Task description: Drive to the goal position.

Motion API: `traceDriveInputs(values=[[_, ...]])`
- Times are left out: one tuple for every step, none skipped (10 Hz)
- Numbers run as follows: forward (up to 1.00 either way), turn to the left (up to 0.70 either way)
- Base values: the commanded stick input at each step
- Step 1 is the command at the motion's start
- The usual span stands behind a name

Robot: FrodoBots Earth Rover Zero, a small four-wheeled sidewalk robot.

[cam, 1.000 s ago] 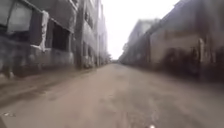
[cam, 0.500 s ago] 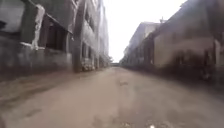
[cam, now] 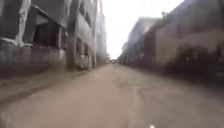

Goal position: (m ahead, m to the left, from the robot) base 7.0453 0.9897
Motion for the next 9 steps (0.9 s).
traceDriveInputs(values=[[1.00, 0.00], [1.00, 0.00], [1.00, 0.00], [1.00, 0.00], [1.00, 0.00], [1.00, 0.00], [1.00, 0.00], [1.00, 0.00], [1.00, 0.00]])
